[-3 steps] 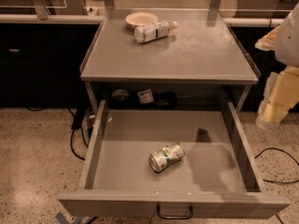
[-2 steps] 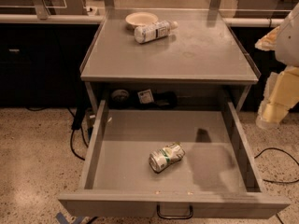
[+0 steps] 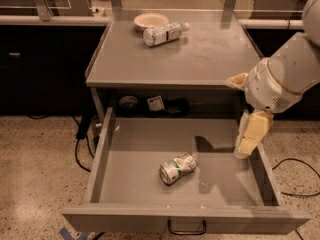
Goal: Pick 7up can from top drawer and place on counter
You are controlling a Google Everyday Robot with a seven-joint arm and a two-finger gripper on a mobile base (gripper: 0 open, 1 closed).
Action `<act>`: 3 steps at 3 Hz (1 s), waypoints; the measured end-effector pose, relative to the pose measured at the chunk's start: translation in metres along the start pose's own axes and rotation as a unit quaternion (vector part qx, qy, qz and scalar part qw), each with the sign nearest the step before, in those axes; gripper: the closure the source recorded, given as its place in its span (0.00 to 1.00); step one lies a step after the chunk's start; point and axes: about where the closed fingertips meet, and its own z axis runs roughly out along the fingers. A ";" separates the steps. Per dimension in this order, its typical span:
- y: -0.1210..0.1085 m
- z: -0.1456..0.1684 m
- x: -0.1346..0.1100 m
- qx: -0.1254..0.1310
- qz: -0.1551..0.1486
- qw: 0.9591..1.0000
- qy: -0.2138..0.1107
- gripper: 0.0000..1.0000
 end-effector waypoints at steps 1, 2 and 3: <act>-0.001 0.059 -0.007 -0.028 -0.047 0.998 -0.039 0.00; -0.001 0.061 -0.006 -0.027 -0.052 0.997 -0.040 0.00; -0.002 0.084 0.005 -0.028 -0.073 0.997 -0.028 0.00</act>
Offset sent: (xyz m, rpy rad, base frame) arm 0.0103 0.0223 -0.0402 0.0490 0.0142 0.0902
